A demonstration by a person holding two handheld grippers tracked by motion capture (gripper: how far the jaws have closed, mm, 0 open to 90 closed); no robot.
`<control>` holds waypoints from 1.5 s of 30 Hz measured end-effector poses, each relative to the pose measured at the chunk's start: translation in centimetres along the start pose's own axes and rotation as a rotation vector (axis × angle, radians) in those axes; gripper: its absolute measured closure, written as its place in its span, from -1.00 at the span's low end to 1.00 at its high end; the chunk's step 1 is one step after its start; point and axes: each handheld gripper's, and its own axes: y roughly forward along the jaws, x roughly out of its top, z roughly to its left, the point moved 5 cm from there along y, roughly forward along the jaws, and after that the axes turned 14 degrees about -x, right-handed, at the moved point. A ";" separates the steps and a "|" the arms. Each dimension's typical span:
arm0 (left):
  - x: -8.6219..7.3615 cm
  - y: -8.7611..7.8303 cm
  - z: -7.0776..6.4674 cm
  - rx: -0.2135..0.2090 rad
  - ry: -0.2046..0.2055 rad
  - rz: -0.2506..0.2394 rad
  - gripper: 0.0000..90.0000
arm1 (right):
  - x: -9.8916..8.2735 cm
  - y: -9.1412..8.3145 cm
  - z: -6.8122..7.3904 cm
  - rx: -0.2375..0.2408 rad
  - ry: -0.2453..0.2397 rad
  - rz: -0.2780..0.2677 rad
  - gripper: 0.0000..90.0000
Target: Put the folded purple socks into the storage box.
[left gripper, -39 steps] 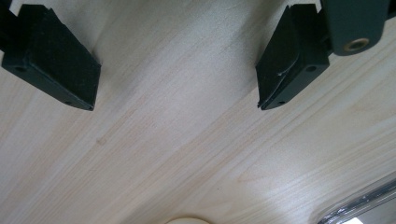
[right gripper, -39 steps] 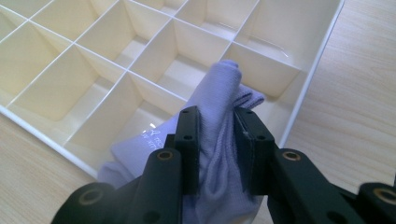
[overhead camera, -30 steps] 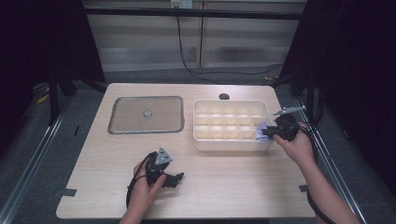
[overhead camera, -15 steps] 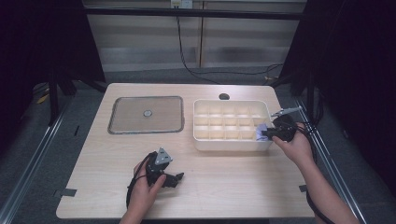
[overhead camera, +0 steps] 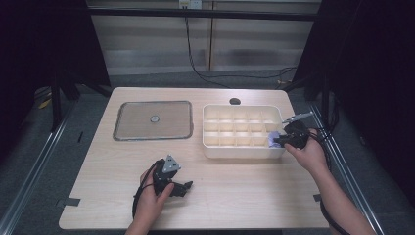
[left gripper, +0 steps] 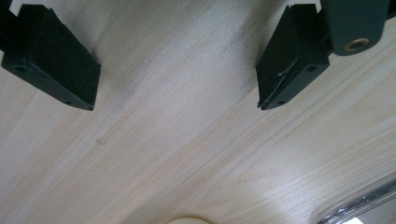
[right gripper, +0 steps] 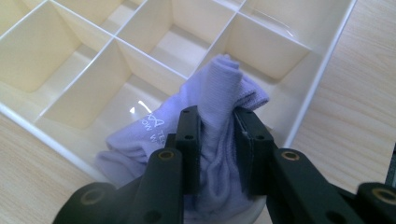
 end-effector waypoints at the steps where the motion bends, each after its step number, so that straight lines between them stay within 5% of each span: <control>1: 0.0 0.0 0.0 0.000 0.001 0.001 -0.71 | 0.0 0.0 0.0 0.001 -0.002 0.003 0.62; 20: 0.0 0.0 0.0 0.000 0.000 0.000 -0.71 | 0.3 -0.1 0.2 -0.021 -0.013 0.023 0.55; 34: 0.0 0.0 0.0 -0.001 0.001 0.001 -0.72 | 1.6 -1.3 -0.2 -0.069 -0.027 -0.002 0.21; 41: 0.0 0.0 0.0 -0.002 0.006 0.006 -0.73 | 2.3 -2.2 -0.8 -0.076 -0.035 -0.008 0.25; 45: 0.0 0.1 0.0 -0.005 0.000 0.004 -0.74 | 2.7 -2.7 -0.8 -0.051 -0.024 0.000 0.48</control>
